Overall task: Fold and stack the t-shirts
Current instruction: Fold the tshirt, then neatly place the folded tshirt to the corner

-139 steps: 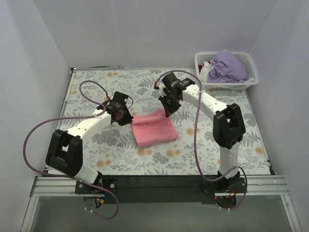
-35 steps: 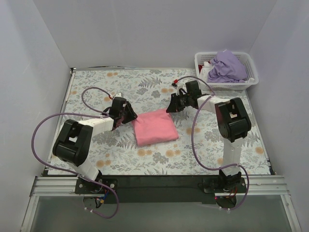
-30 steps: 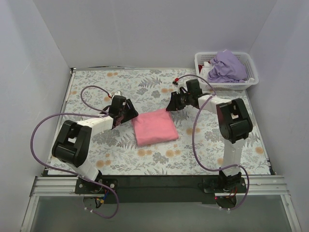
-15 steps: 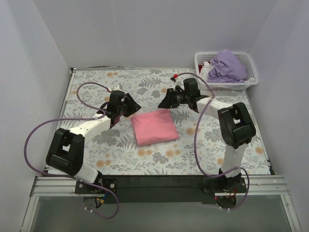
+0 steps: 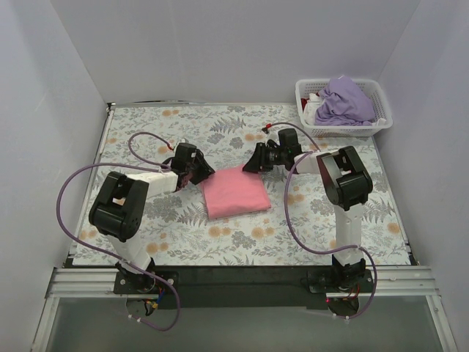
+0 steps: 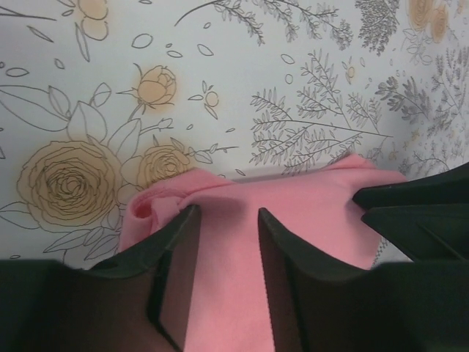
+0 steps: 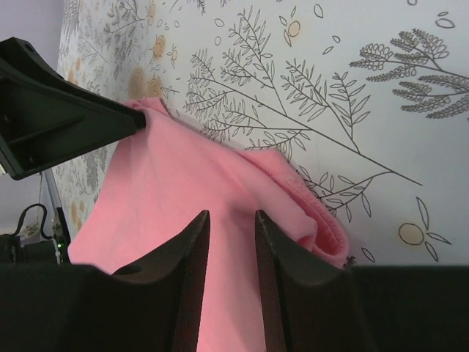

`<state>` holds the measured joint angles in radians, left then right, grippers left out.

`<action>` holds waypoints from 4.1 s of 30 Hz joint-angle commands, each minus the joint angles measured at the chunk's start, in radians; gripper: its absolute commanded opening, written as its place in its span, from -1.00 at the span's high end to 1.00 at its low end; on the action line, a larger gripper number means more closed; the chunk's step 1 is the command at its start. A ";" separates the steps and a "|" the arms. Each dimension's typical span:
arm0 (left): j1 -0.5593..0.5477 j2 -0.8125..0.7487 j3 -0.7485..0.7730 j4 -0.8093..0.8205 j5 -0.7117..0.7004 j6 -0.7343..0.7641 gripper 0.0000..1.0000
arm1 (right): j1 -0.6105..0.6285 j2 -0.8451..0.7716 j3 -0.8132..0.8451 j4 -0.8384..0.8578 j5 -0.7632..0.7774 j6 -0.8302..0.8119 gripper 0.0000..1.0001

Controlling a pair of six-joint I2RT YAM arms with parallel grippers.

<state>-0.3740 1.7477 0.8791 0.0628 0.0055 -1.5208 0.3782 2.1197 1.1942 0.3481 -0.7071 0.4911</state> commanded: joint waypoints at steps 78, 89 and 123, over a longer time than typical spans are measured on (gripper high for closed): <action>-0.302 -0.631 -0.351 -0.222 -0.105 -0.148 0.34 | 0.289 -0.411 -0.600 0.554 0.106 0.357 0.16; -0.302 -0.530 -0.465 -0.199 -0.117 -0.256 0.69 | 0.160 -0.311 -0.734 0.554 0.092 0.224 0.18; -0.301 -0.787 -0.169 -0.474 -0.723 0.289 -0.30 | 0.185 -0.428 -0.248 -0.494 0.460 -0.233 -0.15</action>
<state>-0.6762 0.9840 0.7364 -0.4324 -0.6624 -1.2518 0.5526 1.6707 0.9024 -0.1257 -0.2199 0.2779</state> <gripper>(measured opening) 0.653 0.570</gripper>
